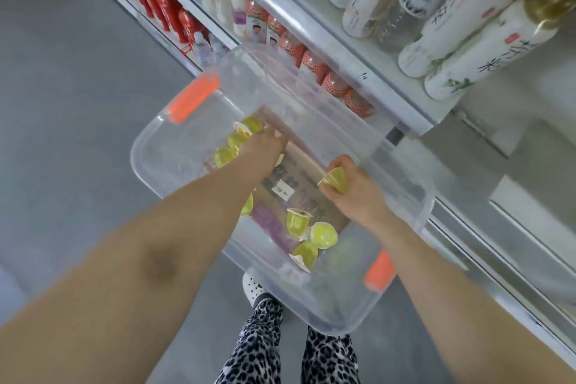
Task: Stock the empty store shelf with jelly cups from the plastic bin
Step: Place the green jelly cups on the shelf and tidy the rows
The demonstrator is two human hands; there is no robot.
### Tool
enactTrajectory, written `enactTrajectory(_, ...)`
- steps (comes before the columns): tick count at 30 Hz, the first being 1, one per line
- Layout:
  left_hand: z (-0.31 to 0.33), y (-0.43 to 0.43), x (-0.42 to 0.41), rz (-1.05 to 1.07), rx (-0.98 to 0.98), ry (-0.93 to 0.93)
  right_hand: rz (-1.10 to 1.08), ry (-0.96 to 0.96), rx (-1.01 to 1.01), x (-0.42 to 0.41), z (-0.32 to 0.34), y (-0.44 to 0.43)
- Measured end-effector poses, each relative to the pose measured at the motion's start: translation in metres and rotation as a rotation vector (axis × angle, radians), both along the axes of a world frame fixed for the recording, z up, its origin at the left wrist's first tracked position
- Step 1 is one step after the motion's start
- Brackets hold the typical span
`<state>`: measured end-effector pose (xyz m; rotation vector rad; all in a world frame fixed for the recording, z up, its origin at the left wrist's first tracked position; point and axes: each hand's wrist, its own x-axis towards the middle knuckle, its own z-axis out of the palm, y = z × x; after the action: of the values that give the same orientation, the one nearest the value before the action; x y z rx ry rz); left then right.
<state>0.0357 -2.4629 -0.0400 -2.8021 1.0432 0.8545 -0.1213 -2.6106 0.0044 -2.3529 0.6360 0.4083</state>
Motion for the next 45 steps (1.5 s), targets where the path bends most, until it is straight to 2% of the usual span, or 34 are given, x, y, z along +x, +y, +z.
enactTrajectory(7, 0.043, 0.013, 0.003, 0.345, -0.274, 0.276, -0.004, -0.116, 0.054, -0.003, 0.028, 0.004)
enactTrajectory(9, 0.060, 0.019, -0.005, 0.506, -0.385, 0.374, -0.014, -0.172, 0.070, -0.010, 0.040, 0.005)
enactTrajectory(13, 0.092, 0.027, -0.036, 0.870, -0.768, 0.885, -0.061, -0.281, 0.055, -0.027, 0.064, 0.004)
enactTrajectory(16, 0.111, 0.029, -0.060, 0.952, -0.897, 1.076, -0.100, -0.369, 0.027, -0.043, 0.083, 0.002)
enactTrajectory(21, 0.140, 0.016, -0.102, 0.822, -0.926, 0.994, -0.176, -0.456, -0.055, -0.085, 0.113, -0.011)
enactTrajectory(26, 0.173, -0.008, -0.142, 0.535, -0.911, 0.656, -0.311, -0.518, -0.086, -0.138, 0.140, -0.031)
enactTrajectory(32, 0.212, -0.058, -0.203, 0.224, -0.913, 0.466, -0.423, -0.605, -0.168, -0.213, 0.170, -0.069)
enactTrajectory(39, 0.241, -0.140, -0.314, -0.038, -0.896, 0.219, -0.511, -0.707, -0.236, -0.344, 0.207, -0.133)
enactTrajectory(45, 0.264, -0.228, -0.429, -0.210, -0.915, 0.187, -0.610, -0.707, -0.323, -0.477, 0.232, -0.191)
